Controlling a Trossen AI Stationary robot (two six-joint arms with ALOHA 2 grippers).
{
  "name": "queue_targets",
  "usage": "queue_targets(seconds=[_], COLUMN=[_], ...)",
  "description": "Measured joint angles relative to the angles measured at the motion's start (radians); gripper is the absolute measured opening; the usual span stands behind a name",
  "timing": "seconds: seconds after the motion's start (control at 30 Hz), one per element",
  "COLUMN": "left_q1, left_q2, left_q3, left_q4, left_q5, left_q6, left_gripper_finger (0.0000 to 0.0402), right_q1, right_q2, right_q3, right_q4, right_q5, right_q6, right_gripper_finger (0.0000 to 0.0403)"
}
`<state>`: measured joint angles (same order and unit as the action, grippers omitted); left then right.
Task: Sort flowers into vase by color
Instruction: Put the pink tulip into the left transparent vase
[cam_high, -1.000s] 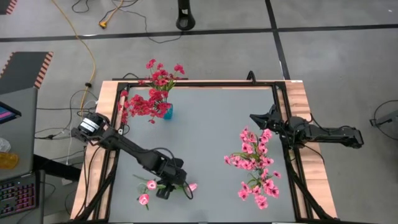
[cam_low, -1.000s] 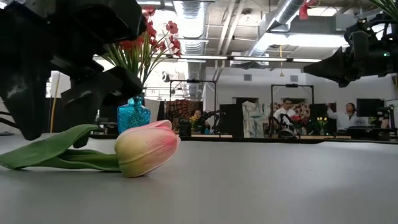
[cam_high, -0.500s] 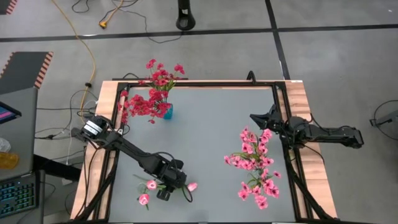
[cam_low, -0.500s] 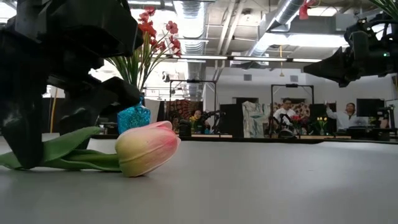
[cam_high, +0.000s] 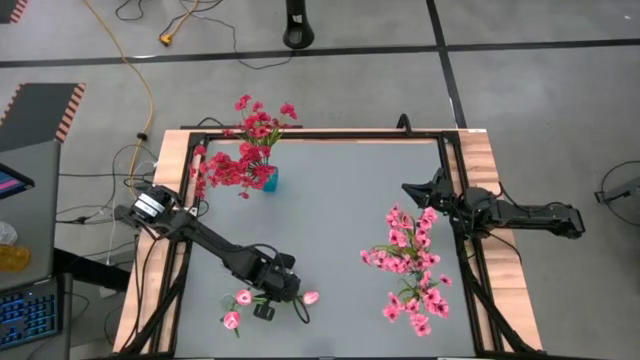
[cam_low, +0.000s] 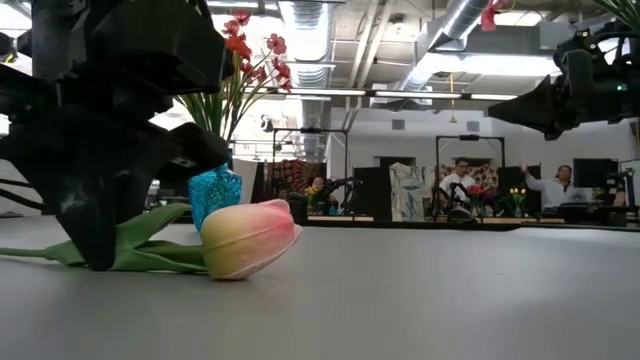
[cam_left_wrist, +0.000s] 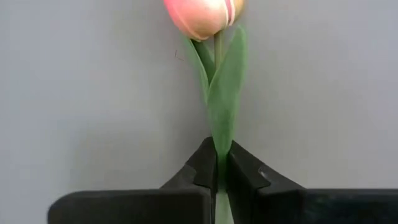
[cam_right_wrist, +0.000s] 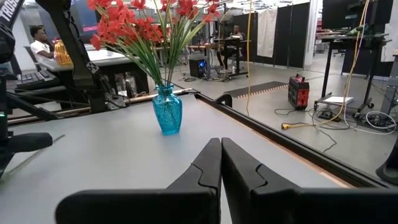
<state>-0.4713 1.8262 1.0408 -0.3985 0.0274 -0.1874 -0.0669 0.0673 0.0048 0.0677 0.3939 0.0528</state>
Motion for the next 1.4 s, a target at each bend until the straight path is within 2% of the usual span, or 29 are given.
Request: queue_targets(seconds=[0.17, 0.4, 0.9, 1.17, 1.4], left_q1=[0.001, 0.0, -0.05, -0.209, -0.447], left_q2=[-0.036, -0.176, -0.585, -0.767, -0.864], left_q3=[-0.003, -0.003, -0.002, -0.001, -0.001], left_q4=[-0.008, -0.012, -0.062, -0.061, -0.058], left_q5=[-0.043, -0.139, -0.49, -0.732, -1.042], left_q6=[0.0, 0.001, 0.009, -0.048, -0.088], left_gripper_finger=[0.0008, 0.0002, 0.0002, 0.0002, 0.0002], right_q1=[0.0, 0.0, 0.0, 0.0, 0.0], right_q2=[0.0, 0.0, 0.0, 0.0, 0.0], right_q3=[0.0, 0.0, 0.0, 0.0, 0.0], right_q4=[0.0, 0.0, 0.0, 0.0, 0.0], right_q5=[0.0, 0.0, 0.0, 0.0, 0.0], right_q6=[0.0, 0.0, 0.0, 0.0, 0.0], right_gripper_finger=[0.0038, 0.0038, 0.0038, 0.0038, 0.0038])
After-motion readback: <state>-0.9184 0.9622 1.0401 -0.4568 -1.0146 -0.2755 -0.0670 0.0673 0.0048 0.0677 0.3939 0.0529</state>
